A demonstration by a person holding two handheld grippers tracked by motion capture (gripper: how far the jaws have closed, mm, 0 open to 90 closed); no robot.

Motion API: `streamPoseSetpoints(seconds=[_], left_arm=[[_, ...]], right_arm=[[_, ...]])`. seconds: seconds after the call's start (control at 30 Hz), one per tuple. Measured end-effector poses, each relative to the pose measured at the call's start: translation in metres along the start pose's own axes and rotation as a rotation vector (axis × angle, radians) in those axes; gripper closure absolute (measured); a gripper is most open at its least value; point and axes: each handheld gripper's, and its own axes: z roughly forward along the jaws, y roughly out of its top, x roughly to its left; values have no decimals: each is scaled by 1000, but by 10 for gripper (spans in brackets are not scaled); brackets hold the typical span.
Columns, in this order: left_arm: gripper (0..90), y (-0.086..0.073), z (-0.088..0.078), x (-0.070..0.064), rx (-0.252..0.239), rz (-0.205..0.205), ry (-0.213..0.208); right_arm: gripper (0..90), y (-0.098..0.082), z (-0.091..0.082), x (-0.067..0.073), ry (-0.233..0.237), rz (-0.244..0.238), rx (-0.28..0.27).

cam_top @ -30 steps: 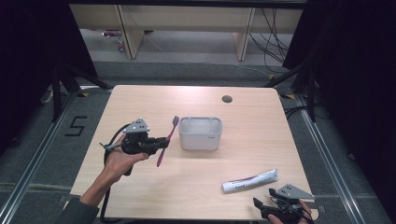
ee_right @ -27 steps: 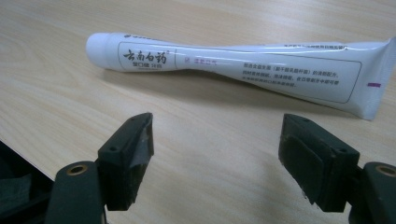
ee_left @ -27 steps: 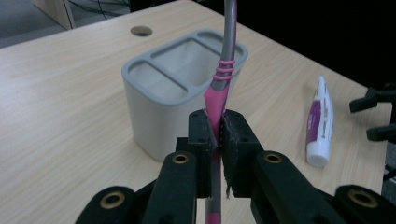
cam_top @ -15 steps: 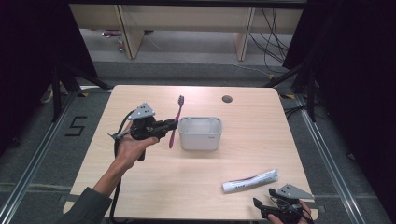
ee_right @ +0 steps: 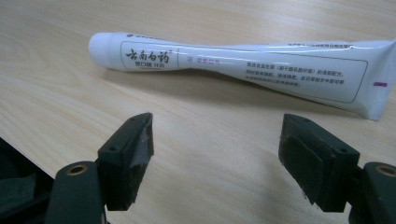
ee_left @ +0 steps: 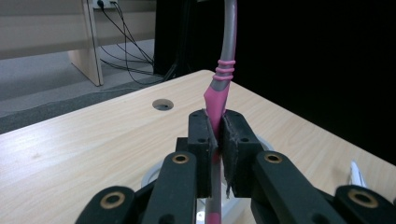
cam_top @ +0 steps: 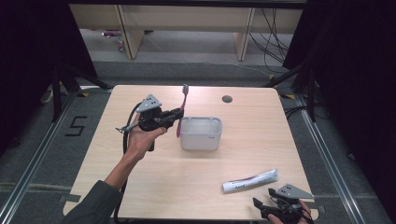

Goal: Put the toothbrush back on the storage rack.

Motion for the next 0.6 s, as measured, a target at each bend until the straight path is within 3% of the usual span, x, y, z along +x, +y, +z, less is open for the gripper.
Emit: streamPoseSetpoints(seconds=[0.07,0.13,0.17,0.43,0.6], left_arm=[[823,2,3,1,-7,-5,2],[823,4,6,2,-8,-13,7],[823,5,8,3,-9,-12,16],[823,10,22,8,-19,-23,51],[823,5,32,10,-8,-19,78]], right_arm=[[272,-1,0,2,13,32,10],[271,0,1,0,8,-3,-11],[272,0,2,0,29,5,-2],[272,0,2,1,17,-3,-9],[272,0,2,1,17,0,-6]])
